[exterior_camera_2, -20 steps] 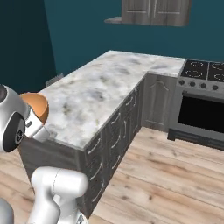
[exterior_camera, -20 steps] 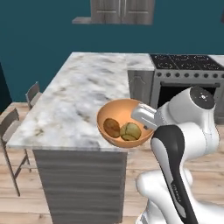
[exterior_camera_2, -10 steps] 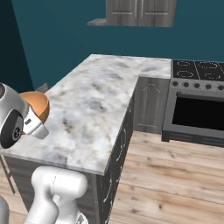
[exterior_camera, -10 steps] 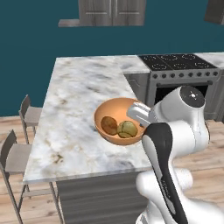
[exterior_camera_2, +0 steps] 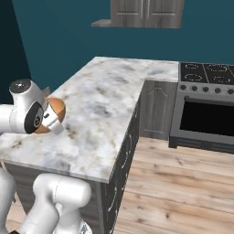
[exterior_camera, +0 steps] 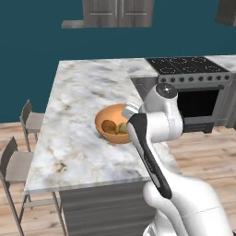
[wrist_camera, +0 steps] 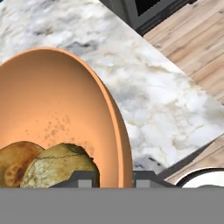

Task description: Pick up the heated bread from the toaster oven and place it in the bowl. Then move the bread bowl to the dining counter.

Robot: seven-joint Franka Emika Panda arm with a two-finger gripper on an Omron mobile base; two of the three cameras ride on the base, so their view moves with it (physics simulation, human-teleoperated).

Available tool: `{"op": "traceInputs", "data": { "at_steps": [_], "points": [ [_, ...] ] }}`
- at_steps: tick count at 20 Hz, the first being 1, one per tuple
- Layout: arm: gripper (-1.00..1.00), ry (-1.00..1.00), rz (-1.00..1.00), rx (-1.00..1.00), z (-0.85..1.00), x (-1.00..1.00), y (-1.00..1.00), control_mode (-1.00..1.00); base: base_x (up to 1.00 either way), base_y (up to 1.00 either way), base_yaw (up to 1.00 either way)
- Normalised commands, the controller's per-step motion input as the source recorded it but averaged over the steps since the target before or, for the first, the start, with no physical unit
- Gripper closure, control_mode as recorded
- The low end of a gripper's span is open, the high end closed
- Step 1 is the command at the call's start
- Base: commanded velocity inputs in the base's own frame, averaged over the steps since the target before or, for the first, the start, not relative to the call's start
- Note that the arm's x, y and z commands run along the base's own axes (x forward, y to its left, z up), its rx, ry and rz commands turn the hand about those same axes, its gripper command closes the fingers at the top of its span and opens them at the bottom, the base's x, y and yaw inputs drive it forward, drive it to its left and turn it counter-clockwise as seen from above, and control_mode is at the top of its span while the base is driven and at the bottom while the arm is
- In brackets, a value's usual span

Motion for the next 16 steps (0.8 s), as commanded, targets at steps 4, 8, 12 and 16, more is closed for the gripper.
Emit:
{"op": "traceInputs", "data": {
  "at_steps": [4, 8, 12, 16],
  "points": [
    [1.0, 0.12, 0.0, 0.05, -0.51, 1.0, 0.0, -1.0, 0.0, 0.0, 0.0],
    [1.0, 0.01, 0.0, 0.1, -0.55, 0.75, 0.03, -1.0, 0.0, 0.0, 0.0],
    [1.0, 0.0, 0.0, -0.04, -0.37, 0.66, 0.2, -1.0, 0.0, 0.0, 0.0],
    [1.0, 0.0, 0.0, -0.19, -0.61, 0.38, 0.24, -1.0, 0.0, 0.0, 0.0]
  ]
}}
